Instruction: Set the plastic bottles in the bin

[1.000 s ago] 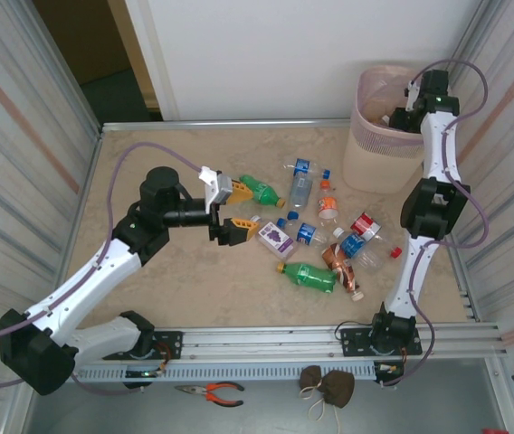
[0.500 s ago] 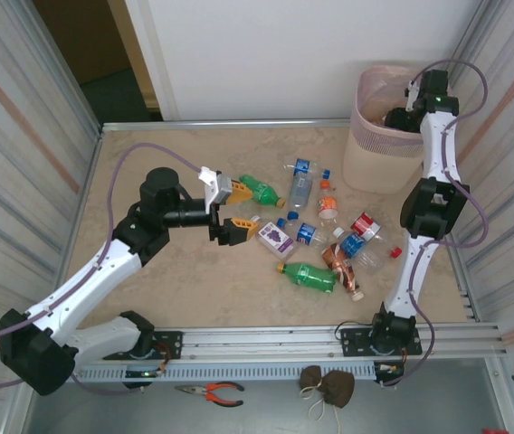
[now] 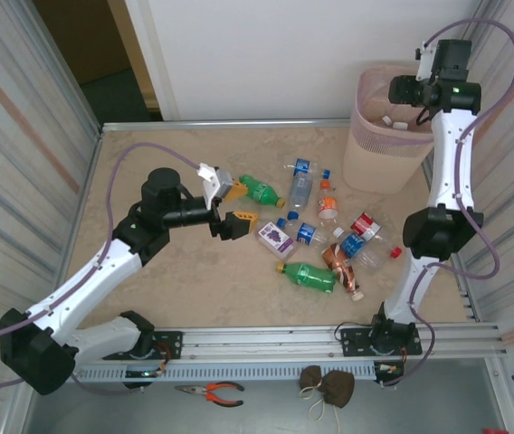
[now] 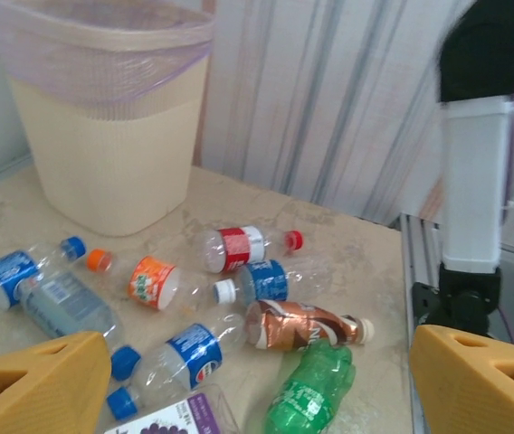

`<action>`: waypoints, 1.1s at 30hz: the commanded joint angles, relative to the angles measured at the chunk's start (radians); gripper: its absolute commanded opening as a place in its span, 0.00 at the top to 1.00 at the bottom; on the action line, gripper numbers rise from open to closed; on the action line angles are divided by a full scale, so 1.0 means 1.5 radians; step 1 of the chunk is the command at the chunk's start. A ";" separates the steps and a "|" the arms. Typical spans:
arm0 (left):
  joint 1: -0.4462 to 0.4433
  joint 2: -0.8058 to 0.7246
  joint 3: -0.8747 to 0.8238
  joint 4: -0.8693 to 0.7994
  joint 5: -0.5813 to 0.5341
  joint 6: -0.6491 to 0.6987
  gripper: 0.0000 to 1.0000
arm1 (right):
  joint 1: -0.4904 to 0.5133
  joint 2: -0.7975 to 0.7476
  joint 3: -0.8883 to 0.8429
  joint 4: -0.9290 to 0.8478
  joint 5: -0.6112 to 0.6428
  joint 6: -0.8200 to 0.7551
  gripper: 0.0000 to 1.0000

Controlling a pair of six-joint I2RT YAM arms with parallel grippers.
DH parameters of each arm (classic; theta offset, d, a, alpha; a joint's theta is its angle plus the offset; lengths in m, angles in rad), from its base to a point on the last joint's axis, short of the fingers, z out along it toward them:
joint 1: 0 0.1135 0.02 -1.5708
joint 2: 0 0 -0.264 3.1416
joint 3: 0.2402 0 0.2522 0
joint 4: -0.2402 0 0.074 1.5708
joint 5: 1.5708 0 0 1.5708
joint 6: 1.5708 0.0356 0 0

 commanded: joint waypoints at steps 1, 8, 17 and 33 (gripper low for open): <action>0.007 0.022 0.021 -0.034 -0.064 -0.033 0.14 | 0.019 -0.066 -0.048 0.013 -0.006 0.002 0.28; 0.006 0.093 0.075 -0.095 -0.131 -0.111 0.15 | 0.071 -0.203 -0.218 0.082 -0.005 0.016 0.27; 0.013 0.161 0.070 -0.083 -0.292 -0.269 0.13 | 0.151 -0.388 -0.462 0.147 0.022 0.049 0.27; 0.038 0.477 0.360 -0.363 -0.463 -0.601 0.16 | 0.175 -0.557 -0.639 0.126 0.039 0.066 0.28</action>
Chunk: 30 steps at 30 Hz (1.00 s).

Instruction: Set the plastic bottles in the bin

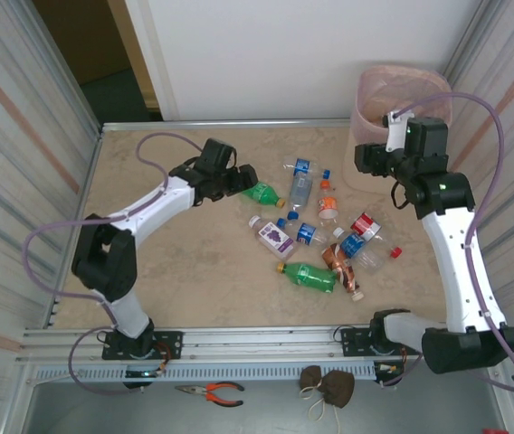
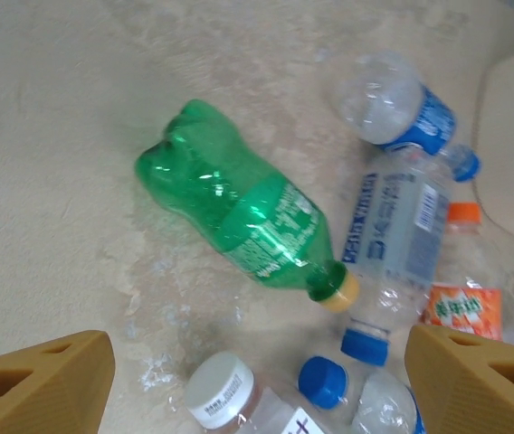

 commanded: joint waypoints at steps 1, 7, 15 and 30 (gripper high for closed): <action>0.009 0.059 0.077 -0.100 -0.032 -0.104 0.17 | 0.005 -0.027 -0.016 -0.009 0.018 0.013 0.27; 0.026 0.159 0.171 -0.149 0.005 -0.188 0.18 | 0.005 -0.042 -0.027 -0.016 0.029 0.005 0.27; 0.043 0.258 0.243 -0.149 0.054 -0.276 0.17 | 0.004 -0.060 -0.048 -0.014 0.029 -0.005 0.27; 0.049 0.355 0.314 -0.137 0.086 -0.349 0.23 | 0.003 -0.047 -0.054 -0.016 0.035 -0.023 0.26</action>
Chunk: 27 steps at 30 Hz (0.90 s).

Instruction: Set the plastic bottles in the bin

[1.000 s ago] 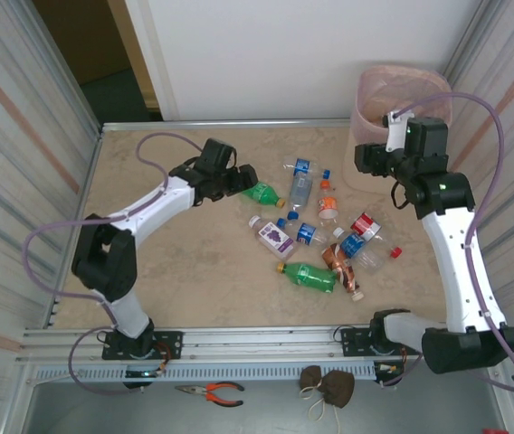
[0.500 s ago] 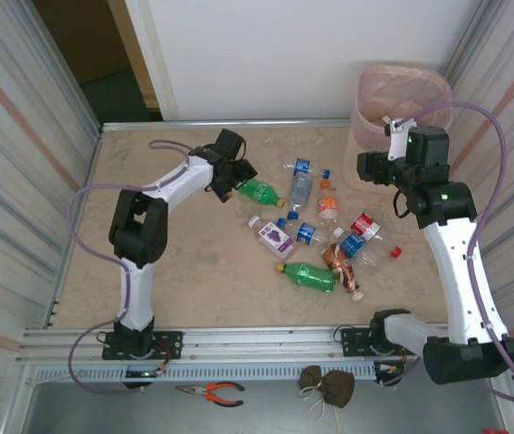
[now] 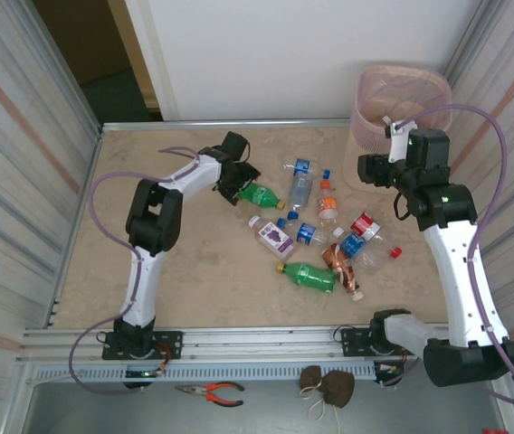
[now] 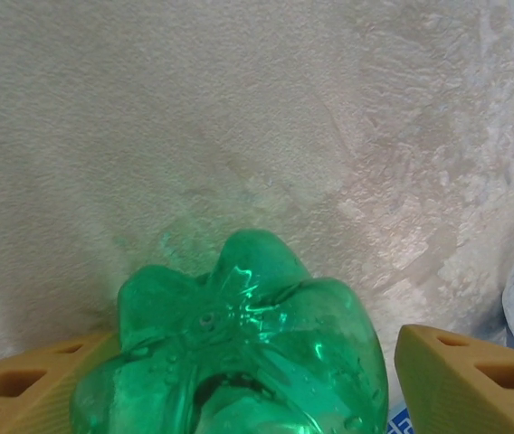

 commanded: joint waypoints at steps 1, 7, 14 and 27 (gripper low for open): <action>0.005 0.013 0.020 -0.010 0.004 -0.028 0.24 | 0.003 -0.002 -0.008 -0.001 0.009 -0.019 0.26; 0.007 0.018 0.018 -0.006 0.001 -0.036 0.29 | 0.003 0.003 -0.007 0.002 0.006 -0.022 0.26; 0.008 0.009 0.012 0.008 -0.002 -0.034 0.38 | 0.002 0.002 -0.007 0.001 0.008 -0.025 0.26; 0.010 -0.138 -0.093 0.127 -0.014 0.052 0.41 | 0.003 -0.037 -0.010 0.009 -0.022 -0.008 0.27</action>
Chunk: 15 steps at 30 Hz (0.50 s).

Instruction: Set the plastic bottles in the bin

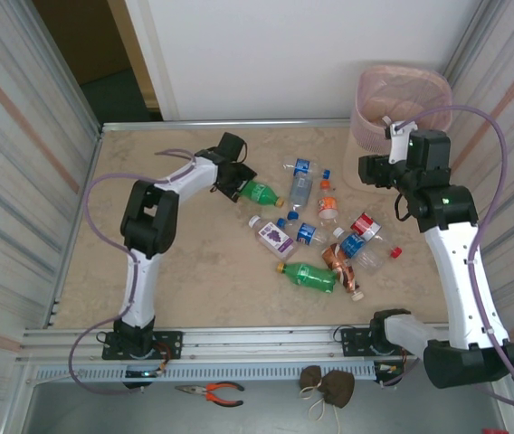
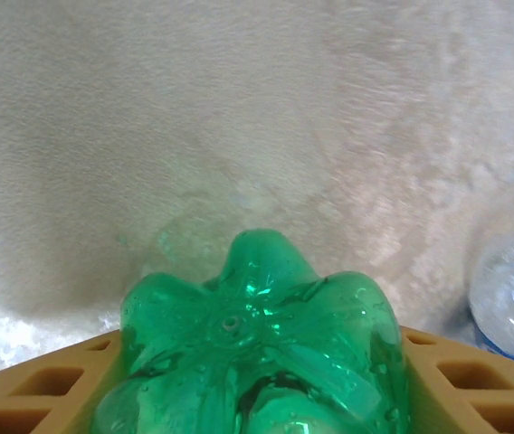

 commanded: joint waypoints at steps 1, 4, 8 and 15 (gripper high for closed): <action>0.005 -0.103 -0.042 0.088 -0.007 0.078 0.42 | 0.003 -0.030 -0.011 0.015 -0.032 0.011 0.27; 0.003 -0.175 -0.113 0.168 -0.016 0.140 0.43 | 0.003 -0.045 -0.026 0.041 -0.071 0.032 0.27; 0.003 -0.278 -0.219 0.300 0.001 0.225 0.44 | 0.005 -0.060 -0.052 0.091 -0.139 0.063 0.27; 0.002 -0.449 -0.351 0.438 0.061 0.394 0.45 | 0.036 -0.109 -0.128 0.229 -0.277 0.109 0.27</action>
